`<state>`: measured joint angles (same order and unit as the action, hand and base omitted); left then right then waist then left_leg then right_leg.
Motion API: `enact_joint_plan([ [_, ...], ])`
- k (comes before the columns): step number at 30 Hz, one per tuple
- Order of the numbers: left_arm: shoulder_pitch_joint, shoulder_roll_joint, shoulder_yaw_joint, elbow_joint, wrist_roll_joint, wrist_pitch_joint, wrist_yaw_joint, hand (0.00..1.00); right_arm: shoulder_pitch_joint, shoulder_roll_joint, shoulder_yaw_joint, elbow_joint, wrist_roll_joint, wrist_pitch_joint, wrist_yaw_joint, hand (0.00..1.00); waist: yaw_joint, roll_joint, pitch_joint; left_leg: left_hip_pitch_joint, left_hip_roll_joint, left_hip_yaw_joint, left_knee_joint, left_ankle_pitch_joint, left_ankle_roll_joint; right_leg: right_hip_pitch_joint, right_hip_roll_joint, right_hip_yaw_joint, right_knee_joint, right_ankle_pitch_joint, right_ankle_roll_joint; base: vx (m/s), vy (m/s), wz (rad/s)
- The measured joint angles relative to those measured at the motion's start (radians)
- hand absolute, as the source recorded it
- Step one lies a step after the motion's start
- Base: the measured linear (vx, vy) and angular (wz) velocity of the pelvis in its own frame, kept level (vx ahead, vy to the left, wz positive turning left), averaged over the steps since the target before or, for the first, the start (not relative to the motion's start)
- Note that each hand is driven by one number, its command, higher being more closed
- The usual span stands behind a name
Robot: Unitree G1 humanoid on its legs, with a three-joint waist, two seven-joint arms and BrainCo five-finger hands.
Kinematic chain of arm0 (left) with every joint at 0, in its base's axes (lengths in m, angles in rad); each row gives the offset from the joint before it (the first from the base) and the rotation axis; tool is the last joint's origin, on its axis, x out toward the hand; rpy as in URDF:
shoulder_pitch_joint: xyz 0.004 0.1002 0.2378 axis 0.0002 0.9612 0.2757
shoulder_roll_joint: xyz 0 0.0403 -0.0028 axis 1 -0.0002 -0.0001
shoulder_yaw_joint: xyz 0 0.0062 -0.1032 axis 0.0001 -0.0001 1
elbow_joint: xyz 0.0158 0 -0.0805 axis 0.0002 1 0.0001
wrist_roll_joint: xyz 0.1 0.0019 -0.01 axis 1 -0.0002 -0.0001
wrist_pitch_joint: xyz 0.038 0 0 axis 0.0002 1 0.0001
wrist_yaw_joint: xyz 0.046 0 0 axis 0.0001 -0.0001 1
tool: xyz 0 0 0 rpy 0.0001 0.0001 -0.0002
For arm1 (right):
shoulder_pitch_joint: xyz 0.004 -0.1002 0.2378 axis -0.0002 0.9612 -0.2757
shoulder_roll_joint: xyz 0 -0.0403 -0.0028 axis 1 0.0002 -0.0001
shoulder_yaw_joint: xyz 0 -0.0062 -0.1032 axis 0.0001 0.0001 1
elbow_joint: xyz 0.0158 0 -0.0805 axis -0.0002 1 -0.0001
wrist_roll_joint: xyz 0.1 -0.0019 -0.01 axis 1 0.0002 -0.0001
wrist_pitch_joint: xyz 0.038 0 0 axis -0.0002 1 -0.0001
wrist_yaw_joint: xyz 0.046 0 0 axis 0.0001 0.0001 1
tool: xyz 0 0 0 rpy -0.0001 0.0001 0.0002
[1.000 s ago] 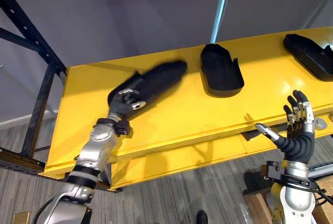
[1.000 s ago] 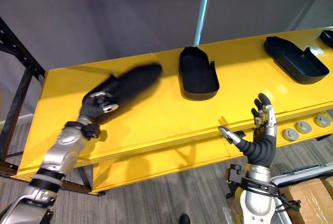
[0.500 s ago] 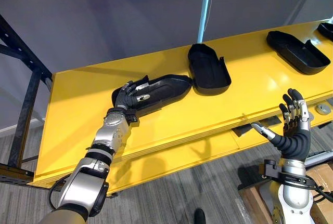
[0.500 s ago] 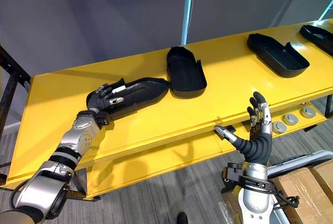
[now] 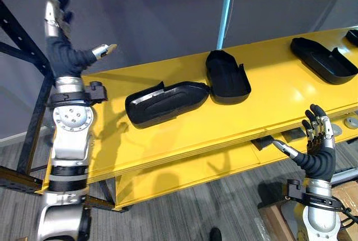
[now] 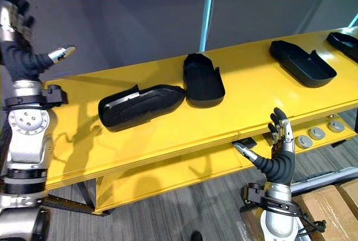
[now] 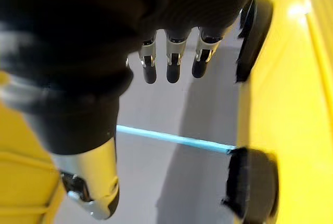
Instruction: Walk over and take plastic housings, then place them on the shelf
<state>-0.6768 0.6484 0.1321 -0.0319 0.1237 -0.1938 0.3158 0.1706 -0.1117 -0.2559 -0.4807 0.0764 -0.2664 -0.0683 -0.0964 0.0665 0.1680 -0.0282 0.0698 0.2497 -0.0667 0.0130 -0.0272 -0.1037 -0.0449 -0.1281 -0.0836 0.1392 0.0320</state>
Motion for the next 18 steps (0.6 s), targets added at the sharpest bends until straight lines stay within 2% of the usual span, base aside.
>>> enact_joint_plan([
  [1, 0.028, 0.072, -0.026, -0.005, 0.125, -0.015, 0.012, 0.0, 0.021, 0.001, 0.004, 0.001, 0.019, -0.023, 0.017, 0.0, 0.002, 0.001, -0.008, 0.001, 0.0, -0.003, -0.002, 0.0, 0.0, 0.001, -0.001, -0.003, 0.0, 0.0, 0.0, 0.0, 0.0, 0.06],
  [2, 0.039, 0.107, -0.05, -0.005, 0.165, -0.021, 0.015, 0.0, 0.031, 0.001, 0.004, 0.001, 0.029, -0.031, 0.022, 0.0, 0.004, 0.002, -0.012, 0.0, 0.0, -0.004, -0.004, 0.0, 0.0, 0.001, -0.001, -0.004, 0.0, 0.0, 0.0, 0.0, 0.0, 0.06],
  [4, 0.084, 0.223, -0.134, -0.004, 0.336, -0.055, 0.013, 0.0, 0.054, 0.001, 0.005, 0.012, 0.055, -0.055, 0.043, 0.0, 0.004, 0.002, -0.025, 0.0, 0.0, -0.005, -0.006, 0.0, 0.0, 0.0, -0.002, -0.007, 0.0, 0.0, 0.0, 0.0, 0.0, 0.02],
  [5, 0.097, 0.25, -0.159, 0.001, 0.37, -0.067, 0.011, 0.0, 0.058, 0.001, 0.006, 0.02, 0.061, -0.064, 0.048, 0.0, 0.004, 0.002, -0.029, 0.0, 0.0, -0.005, -0.007, 0.0, 0.0, 0.0, -0.003, -0.008, 0.0, 0.0, 0.0, 0.0, 0.0, 0.0],
  [7, 0.146, 0.34, -0.232, 0.043, 0.503, -0.121, 0.001, 0.0, 0.078, 0.001, 0.024, 0.034, 0.092, -0.076, 0.056, 0.0, -0.001, 0.007, -0.04, -0.005, 0.0, -0.006, -0.008, -0.001, -0.001, -0.005, -0.004, -0.012, 0.0, 0.0, 0.0, 0.0, 0.0, 0.0],
  [10, 0.191, 0.364, -0.241, 0.113, 0.597, -0.157, -0.009, 0.0, 0.1, 0.001, 0.034, 0.042, 0.123, -0.103, 0.061, 0.0, 0.0, 0.008, -0.041, -0.014, 0.003, -0.004, -0.008, -0.001, -0.002, -0.016, -0.001, -0.013, -0.001, 0.001, -0.001, 0.0, 0.0, 0.0],
  [13, 0.23, 0.396, -0.241, 0.158, 0.633, -0.183, -0.025, 0.0, 0.105, 0.001, 0.043, 0.043, 0.132, -0.107, 0.06, 0.0, 0.001, 0.008, -0.042, -0.023, 0.006, 0.001, -0.008, -0.001, -0.002, -0.028, 0.003, -0.009, 0.0, 0.004, -0.005, -0.01, -0.005, -0.04],
  [18, 0.257, 0.41, -0.256, 0.219, 0.648, -0.195, -0.053, 0.0, 0.107, 0.0, 0.065, 0.043, 0.15, -0.123, 0.05, 0.0, -0.003, 0.008, -0.044, -0.033, 0.007, 0.01, -0.007, 0.002, -0.004, -0.042, 0.004, 0.004, 0.0, 0.005, -0.006, 0.0, -0.003, -0.07],
])
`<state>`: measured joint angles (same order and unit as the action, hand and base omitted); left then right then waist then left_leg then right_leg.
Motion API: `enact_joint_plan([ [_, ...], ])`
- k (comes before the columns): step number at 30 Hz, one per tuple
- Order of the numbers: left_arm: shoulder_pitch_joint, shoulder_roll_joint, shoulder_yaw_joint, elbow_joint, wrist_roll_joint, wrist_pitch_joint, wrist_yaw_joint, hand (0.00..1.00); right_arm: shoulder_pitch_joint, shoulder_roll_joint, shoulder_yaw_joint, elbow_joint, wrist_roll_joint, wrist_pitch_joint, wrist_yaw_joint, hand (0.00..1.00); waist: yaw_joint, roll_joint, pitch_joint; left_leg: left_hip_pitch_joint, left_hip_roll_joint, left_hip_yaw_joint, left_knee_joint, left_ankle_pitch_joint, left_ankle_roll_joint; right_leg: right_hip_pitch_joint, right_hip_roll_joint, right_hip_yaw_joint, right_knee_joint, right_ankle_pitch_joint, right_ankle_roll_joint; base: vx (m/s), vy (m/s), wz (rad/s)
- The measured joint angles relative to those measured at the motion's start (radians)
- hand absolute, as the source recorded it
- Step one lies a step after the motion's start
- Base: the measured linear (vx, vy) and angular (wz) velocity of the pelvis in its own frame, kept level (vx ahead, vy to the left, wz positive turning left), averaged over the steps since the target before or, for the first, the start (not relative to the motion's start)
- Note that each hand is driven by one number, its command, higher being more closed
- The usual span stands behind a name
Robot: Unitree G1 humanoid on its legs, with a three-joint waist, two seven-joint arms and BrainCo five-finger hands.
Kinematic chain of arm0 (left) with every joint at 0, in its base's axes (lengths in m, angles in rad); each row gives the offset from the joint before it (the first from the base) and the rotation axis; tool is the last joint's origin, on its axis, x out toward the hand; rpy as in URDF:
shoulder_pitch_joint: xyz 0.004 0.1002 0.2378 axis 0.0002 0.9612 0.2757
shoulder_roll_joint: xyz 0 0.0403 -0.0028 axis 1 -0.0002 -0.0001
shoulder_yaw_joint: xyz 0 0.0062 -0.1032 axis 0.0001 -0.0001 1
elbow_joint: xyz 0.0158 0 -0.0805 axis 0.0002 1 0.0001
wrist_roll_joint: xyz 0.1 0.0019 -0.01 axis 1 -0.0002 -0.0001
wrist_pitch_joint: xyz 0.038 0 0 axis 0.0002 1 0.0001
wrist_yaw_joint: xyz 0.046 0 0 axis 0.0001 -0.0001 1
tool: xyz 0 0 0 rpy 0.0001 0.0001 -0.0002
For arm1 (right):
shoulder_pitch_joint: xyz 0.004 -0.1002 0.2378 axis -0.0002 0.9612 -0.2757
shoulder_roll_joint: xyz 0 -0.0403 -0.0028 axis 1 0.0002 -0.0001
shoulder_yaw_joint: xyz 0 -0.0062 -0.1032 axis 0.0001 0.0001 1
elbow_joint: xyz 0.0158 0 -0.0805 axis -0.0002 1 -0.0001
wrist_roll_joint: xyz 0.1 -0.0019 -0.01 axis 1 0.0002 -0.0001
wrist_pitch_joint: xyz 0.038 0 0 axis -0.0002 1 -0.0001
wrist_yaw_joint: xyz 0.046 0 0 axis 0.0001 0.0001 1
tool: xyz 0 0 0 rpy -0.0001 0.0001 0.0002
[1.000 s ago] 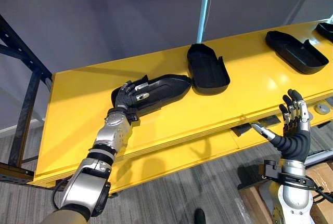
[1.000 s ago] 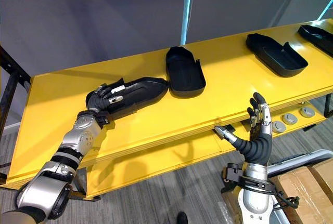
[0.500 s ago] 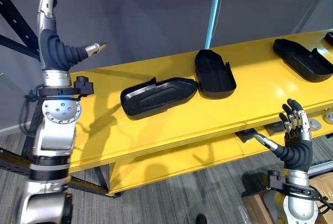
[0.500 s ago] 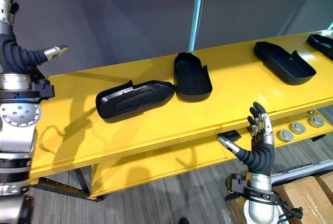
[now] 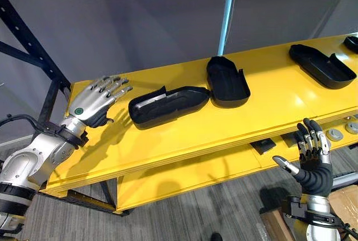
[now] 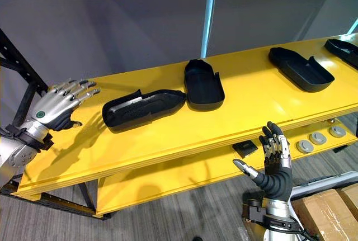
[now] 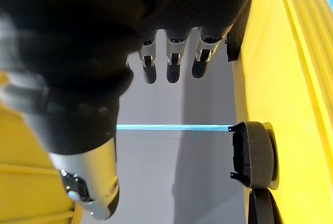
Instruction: Walk over and take plastic housings, then place them on the shelf
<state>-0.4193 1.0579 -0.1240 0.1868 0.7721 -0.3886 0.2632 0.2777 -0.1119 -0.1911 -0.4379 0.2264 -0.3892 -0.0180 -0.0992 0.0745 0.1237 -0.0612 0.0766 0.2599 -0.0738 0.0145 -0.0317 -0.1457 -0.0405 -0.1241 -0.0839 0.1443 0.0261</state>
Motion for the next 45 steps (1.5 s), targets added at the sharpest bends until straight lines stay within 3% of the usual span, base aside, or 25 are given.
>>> enact_joint_plan([
  [16, -0.11, -0.035, -0.185, 0.197, 0.015, -0.007, -0.029, 0.0, -0.012, 0.003, 0.019, 0.0, -0.001, -0.005, -0.042, 0.0, -0.026, -0.003, 0.004, -0.066, -0.001, 0.011, 0.001, 0.009, 0.0, -0.071, 0.004, 0.012, 0.0, 0.01, -0.003, 0.0, 0.0, -0.01],
  [17, -0.119, -0.042, -0.191, 0.209, 0.018, -0.006, -0.029, 1.0, -0.012, 0.003, 0.019, 0.0, -0.001, -0.005, -0.042, 0.0, -0.027, -0.003, 0.005, -0.066, -0.001, 0.012, 0.001, 0.009, 0.0, -0.072, 0.004, 0.016, 0.0, 0.01, -0.003, -0.01, 0.005, -0.12],
  [24, -0.238, -0.056, -0.265, 0.297, 0.037, 0.014, 0.005, 1.0, -0.061, -0.004, 0.045, -0.001, 0.0, -0.005, -0.052, 0.0, -0.03, -0.027, 0.037, -0.095, 0.005, 0.042, 0.003, 0.013, -0.005, -0.114, 0.006, 0.053, -0.001, 0.026, -0.009, -0.02, 0.007, -0.13],
  [33, -0.28, -0.081, -0.289, 0.333, 0.006, 0.02, 0.002, 1.0, -0.076, -0.011, 0.055, -0.001, 0.0, -0.005, -0.058, 0.0, -0.029, -0.032, 0.046, -0.094, 0.003, 0.042, 0.003, 0.013, -0.005, -0.113, 0.004, 0.055, -0.001, 0.03, -0.007, 0.0, 0.001, -0.01],
  [38, -0.188, -0.145, -0.161, 0.301, -0.055, 0.023, -0.063, 1.0, -0.065, 0.008, 0.053, -0.001, -0.001, -0.005, -0.057, 0.0, -0.029, -0.032, 0.05, -0.069, 0.003, 0.041, 0.003, 0.014, -0.003, -0.087, 0.004, 0.051, 0.0, 0.032, -0.005, 0.0, 0.005, 0.01],
  [41, -0.093, -0.208, -0.052, 0.238, -0.145, 0.031, -0.119, 1.0, -0.037, 0.035, 0.047, 0.0, -0.001, -0.004, -0.053, 0.0, -0.024, -0.03, 0.054, -0.054, 0.004, 0.024, 0.002, 0.014, -0.003, -0.066, 0.005, 0.032, -0.001, 0.031, -0.005, -0.02, 0.023, 0.14],
  [45, -0.017, -0.325, 0.061, 0.131, -0.231, 0.091, -0.173, 1.0, -0.013, 0.076, 0.035, 0.032, -0.006, 0.01, -0.039, 0.0, -0.003, -0.03, 0.054, -0.04, 0.004, 0.007, -0.002, 0.015, -0.002, -0.045, 0.005, 0.017, -0.001, 0.031, -0.005, -0.04, 0.02, 0.14],
])
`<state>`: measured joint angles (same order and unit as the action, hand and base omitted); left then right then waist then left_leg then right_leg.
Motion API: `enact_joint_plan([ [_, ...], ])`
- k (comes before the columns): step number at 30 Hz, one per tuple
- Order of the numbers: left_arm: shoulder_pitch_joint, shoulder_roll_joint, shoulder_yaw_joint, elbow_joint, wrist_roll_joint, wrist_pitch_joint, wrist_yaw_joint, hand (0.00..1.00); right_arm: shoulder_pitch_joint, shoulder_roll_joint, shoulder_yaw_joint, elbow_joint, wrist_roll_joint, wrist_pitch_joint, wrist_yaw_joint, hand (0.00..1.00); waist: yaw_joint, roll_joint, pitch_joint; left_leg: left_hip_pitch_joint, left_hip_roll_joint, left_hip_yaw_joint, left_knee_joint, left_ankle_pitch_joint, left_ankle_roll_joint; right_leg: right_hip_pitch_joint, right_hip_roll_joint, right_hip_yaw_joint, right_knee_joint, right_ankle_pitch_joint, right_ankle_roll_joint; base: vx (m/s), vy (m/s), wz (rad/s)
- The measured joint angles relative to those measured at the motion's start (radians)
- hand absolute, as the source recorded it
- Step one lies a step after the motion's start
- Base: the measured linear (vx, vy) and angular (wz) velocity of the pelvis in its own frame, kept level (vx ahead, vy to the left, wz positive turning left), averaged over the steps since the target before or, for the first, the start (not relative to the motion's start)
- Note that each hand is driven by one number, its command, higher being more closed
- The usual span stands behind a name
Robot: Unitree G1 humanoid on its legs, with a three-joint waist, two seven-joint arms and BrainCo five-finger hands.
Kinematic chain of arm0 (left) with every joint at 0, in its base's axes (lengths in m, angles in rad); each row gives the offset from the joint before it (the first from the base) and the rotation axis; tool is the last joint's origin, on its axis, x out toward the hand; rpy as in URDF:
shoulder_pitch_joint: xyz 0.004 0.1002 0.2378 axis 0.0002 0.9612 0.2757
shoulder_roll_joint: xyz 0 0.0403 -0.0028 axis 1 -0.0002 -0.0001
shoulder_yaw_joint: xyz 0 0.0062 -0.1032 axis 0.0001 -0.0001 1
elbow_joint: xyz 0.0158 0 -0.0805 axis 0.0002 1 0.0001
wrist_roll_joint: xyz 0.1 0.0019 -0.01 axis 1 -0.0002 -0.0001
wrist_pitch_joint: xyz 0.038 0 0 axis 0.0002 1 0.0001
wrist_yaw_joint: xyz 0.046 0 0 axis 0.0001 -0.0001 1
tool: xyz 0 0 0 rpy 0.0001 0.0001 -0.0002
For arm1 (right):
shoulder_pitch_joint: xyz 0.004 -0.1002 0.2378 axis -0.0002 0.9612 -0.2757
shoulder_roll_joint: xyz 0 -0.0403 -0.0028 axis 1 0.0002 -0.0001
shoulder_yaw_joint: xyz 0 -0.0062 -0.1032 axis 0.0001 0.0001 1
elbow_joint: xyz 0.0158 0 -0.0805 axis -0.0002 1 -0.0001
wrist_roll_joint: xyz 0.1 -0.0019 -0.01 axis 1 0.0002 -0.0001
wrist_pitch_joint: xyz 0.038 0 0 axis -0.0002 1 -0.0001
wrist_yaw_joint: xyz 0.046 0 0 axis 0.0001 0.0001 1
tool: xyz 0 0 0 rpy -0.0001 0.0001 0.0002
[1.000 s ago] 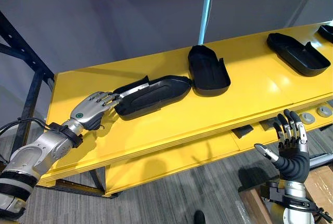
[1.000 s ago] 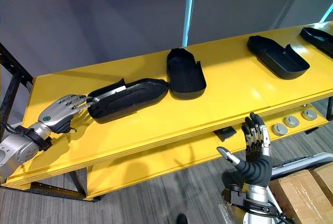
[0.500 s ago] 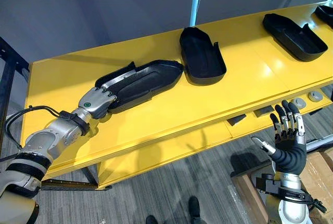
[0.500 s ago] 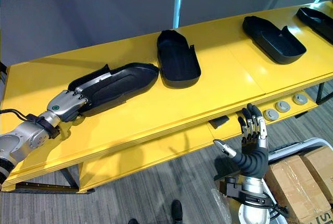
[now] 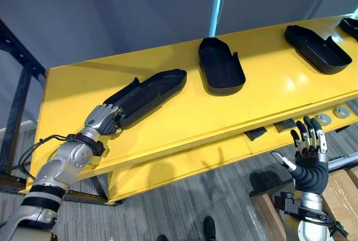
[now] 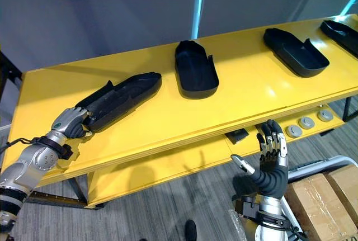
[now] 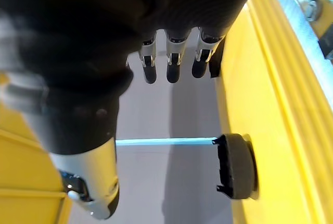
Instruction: Walk over and take plastic housings, then place them on the shelf
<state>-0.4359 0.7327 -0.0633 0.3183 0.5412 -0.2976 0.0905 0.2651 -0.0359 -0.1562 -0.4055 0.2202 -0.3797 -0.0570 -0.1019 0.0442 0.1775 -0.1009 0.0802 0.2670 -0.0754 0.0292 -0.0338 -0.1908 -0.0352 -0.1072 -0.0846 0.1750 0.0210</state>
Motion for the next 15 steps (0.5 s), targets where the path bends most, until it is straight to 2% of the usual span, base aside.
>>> enact_joint_plan([
  [2, 0.045, -0.079, 0.064, -0.072, -0.008, 0.047, -0.018, 1.0, 0.009, 0.015, 0.0, 0.021, -0.003, 0.024, 0.007, 0.0, 0.006, 0.0, 0.0, 0.018, 0.0, -0.006, -0.006, 0.0, 0.0, 0.018, 0.0, -0.011, 0.0, -0.001, 0.0, -0.04, 0.02, 0.1],
  [4, 0.078, -0.195, 0.139, -0.142, -0.009, 0.108, -0.023, 1.0, 0.011, 0.034, -0.001, 0.033, -0.014, 0.054, 0.011, 0.0, 0.008, 0.0, 0.0, 0.021, 0.0, -0.017, -0.01, 0.0, -0.001, 0.025, -0.001, -0.019, 0.0, -0.002, -0.001, -0.04, 0.017, 0.14],
  [5, 0.083, -0.216, 0.151, -0.153, -0.009, 0.122, -0.022, 1.0, 0.011, 0.04, -0.001, 0.033, -0.024, 0.057, 0.012, 0.0, 0.008, 0.0, 0.0, 0.021, 0.0, -0.018, -0.01, 0.0, -0.001, 0.025, -0.001, -0.02, 0.0, -0.002, -0.001, -0.04, 0.016, 0.09],
  [8, 0.133, -0.35, 0.209, -0.223, -0.007, 0.218, -0.019, 1.0, 0.011, 0.048, -0.002, 0.033, -0.045, 0.095, 0.021, 0.0, 0.009, 0.0, 0.0, 0.041, 0.001, -0.022, -0.01, 0.0, -0.002, 0.046, -0.001, -0.022, 0.0, -0.002, -0.001, -0.01, 0.004, 0.01],
  [10, 0.139, -0.392, 0.217, -0.243, -0.006, 0.255, -0.016, 1.0, 0.011, 0.054, -0.001, 0.033, -0.051, 0.115, 0.028, 0.0, 0.011, 0.001, -0.003, 0.053, 0.003, -0.022, -0.01, -0.001, -0.003, 0.058, -0.001, -0.022, 0.0, -0.003, -0.002, 0.0, 0.0, 0.0],
  [15, 0.133, -0.435, 0.235, -0.258, 0.018, 0.307, 0.003, 1.0, 0.017, 0.054, -0.002, 0.033, -0.069, 0.143, 0.042, 0.0, 0.007, 0.007, -0.015, 0.054, 0.003, -0.024, -0.01, 0.001, -0.004, 0.06, -0.001, -0.025, 0.0, -0.003, -0.002, 0.0, 0.0, 0.0],
])
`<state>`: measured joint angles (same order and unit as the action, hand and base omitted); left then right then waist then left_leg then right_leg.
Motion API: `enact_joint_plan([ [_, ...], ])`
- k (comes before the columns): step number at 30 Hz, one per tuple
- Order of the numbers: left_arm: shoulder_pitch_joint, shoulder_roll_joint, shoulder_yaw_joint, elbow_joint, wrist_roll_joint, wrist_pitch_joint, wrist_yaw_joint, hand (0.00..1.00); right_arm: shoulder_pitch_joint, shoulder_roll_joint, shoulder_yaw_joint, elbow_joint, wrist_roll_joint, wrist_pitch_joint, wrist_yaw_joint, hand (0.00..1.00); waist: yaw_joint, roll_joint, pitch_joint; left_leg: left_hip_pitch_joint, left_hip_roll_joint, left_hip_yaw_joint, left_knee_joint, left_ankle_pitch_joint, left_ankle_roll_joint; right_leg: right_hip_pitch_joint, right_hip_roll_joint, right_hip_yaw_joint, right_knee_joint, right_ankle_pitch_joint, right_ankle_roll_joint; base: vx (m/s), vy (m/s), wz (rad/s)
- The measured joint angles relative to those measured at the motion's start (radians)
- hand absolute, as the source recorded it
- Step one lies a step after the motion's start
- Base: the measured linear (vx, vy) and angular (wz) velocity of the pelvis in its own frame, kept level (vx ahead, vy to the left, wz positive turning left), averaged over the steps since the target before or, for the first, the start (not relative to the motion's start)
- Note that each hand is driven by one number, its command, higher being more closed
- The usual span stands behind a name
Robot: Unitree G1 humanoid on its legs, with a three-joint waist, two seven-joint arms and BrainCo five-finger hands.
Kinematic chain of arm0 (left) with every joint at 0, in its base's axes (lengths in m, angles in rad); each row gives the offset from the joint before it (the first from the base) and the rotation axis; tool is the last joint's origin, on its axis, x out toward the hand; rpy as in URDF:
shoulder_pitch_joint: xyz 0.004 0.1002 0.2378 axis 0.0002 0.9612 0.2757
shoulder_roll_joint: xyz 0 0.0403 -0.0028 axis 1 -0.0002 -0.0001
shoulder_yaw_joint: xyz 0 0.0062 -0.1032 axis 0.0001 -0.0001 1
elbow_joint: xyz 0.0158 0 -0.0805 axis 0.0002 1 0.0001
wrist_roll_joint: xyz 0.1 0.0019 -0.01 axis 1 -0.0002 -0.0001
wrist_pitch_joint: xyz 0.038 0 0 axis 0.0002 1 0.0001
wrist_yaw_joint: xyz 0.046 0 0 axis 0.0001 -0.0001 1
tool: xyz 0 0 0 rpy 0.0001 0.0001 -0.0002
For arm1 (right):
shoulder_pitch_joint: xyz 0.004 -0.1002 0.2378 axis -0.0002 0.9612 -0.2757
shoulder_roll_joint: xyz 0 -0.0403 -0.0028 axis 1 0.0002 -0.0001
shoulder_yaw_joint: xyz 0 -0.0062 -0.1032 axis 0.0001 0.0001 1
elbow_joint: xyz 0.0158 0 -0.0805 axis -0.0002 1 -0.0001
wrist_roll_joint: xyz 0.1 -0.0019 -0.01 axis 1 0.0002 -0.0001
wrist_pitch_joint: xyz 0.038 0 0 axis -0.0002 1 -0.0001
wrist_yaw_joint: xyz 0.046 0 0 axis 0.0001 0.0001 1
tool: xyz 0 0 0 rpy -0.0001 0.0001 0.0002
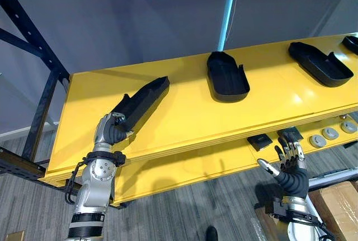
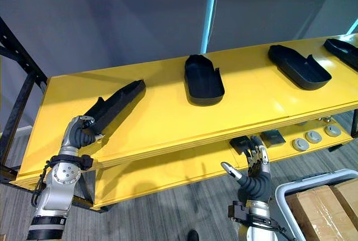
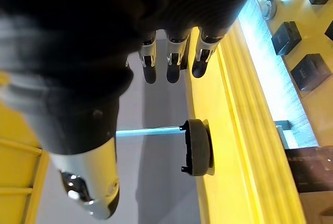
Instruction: Walk over and take plastic housings, then place them on the shelf
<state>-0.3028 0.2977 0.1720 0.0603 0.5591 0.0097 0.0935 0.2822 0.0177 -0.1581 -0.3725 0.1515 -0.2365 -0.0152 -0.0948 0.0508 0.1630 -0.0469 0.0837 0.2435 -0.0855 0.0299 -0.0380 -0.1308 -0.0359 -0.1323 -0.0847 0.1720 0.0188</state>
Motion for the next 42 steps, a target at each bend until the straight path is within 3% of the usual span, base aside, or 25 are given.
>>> enact_joint_plan([
  [8, -0.129, -0.015, -0.001, 0.149, 0.046, 0.057, 0.046, 1.0, 0.005, 0.0, 0.002, 0.0, 0.0, 0.018, 0.0, 0.0, -0.003, 0.005, -0.016, 0.007, 0.001, -0.005, 0.0, 0.005, -0.002, 0.01, 0.0, -0.012, 0.0, 0.0, -0.001, -0.01, 0.009, 0.02],
  [11, -0.256, -0.012, -0.002, 0.356, 0.074, 0.075, 0.075, 1.0, 0.007, -0.001, 0.009, -0.001, 0.0, 0.019, -0.001, 0.0, -0.008, 0.005, -0.016, 0.006, 0.001, -0.005, 0.0, 0.005, -0.003, 0.009, 0.002, -0.012, 0.0, 0.0, -0.001, -0.03, 0.019, 0.02],
  [14, -0.444, 0.037, -0.051, 0.673, 0.087, 0.091, 0.106, 1.0, 0.003, -0.032, 0.066, -0.008, 0.0, 0.018, -0.007, 0.0, -0.034, 0.004, -0.017, -0.011, 0.002, -0.001, 0.0, -0.002, -0.012, -0.012, 0.0, -0.001, -0.001, 0.003, -0.005, -0.03, 0.034, -0.05],
  [16, -0.508, 0.045, -0.053, 0.777, 0.091, 0.101, 0.114, 1.0, 0.002, -0.048, 0.088, -0.009, 0.0, 0.018, -0.01, 0.0, -0.041, 0.004, -0.017, -0.013, 0.003, 0.008, 0.0, -0.001, -0.011, -0.021, 0.003, 0.014, 0.0, 0.006, -0.008, -0.01, 0.024, -0.2],
  [19, -0.57, 0.059, -0.049, 0.85, 0.091, 0.102, 0.118, 1.0, 0.004, -0.059, 0.093, -0.014, 0.0, 0.018, -0.02, 0.0, -0.056, 0.004, -0.016, -0.021, 0.007, 0.024, 0.0, 0.001, -0.013, -0.036, 0.009, 0.03, 0.0, 0.008, -0.01, 0.02, 0.022, -0.18],
  [29, -0.631, 0.074, 0.0, 0.92, 0.091, 0.103, 0.093, 1.0, 0.023, -0.059, 0.092, -0.049, 0.002, 0.017, -0.022, 0.0, -0.058, 0.0, -0.012, -0.019, 0.012, 0.035, 0.003, 0.007, -0.015, -0.041, 0.016, 0.047, 0.0, 0.007, -0.01, 0.01, 0.021, -0.07],
  [30, -0.633, 0.074, 0.0, 0.921, 0.091, 0.103, 0.089, 0.0, 0.028, -0.059, 0.092, -0.049, 0.002, 0.017, -0.022, 0.0, -0.058, -0.001, -0.011, -0.019, 0.012, 0.034, 0.002, 0.007, -0.015, -0.041, 0.015, 0.046, 0.0, 0.008, -0.01, -0.04, 0.03, 0.04],
  [35, -0.633, 0.061, -0.002, 0.919, 0.086, 0.107, 0.058, 0.0, 0.02, -0.058, 0.082, -0.049, 0.004, 0.017, -0.021, 0.0, -0.055, -0.003, -0.009, -0.012, 0.013, 0.024, 0.0, 0.006, -0.015, -0.029, 0.015, 0.038, -0.003, 0.008, -0.01, -0.03, 0.025, 0.07],
  [38, -0.611, 0.042, -0.033, 0.818, 0.037, 0.137, 0.014, 0.0, -0.011, -0.056, 0.066, -0.048, 0.005, 0.018, -0.02, 0.0, -0.048, -0.003, -0.002, -0.002, 0.013, 0.012, 0.0, 0.004, -0.018, -0.016, 0.015, 0.031, -0.003, 0.007, -0.01, -0.03, 0.026, 0.08],
  [42, -0.494, 0.006, -0.069, 0.421, -0.057, 0.153, -0.013, 0.0, -0.017, -0.008, 0.017, -0.042, 0.038, 0.021, -0.015, 0.0, -0.03, -0.001, 0.0, -0.001, 0.013, -0.006, 0.0, 0.009, -0.015, -0.005, 0.015, 0.006, 0.0, 0.005, -0.009, 0.0, 0.024, 0.15],
])
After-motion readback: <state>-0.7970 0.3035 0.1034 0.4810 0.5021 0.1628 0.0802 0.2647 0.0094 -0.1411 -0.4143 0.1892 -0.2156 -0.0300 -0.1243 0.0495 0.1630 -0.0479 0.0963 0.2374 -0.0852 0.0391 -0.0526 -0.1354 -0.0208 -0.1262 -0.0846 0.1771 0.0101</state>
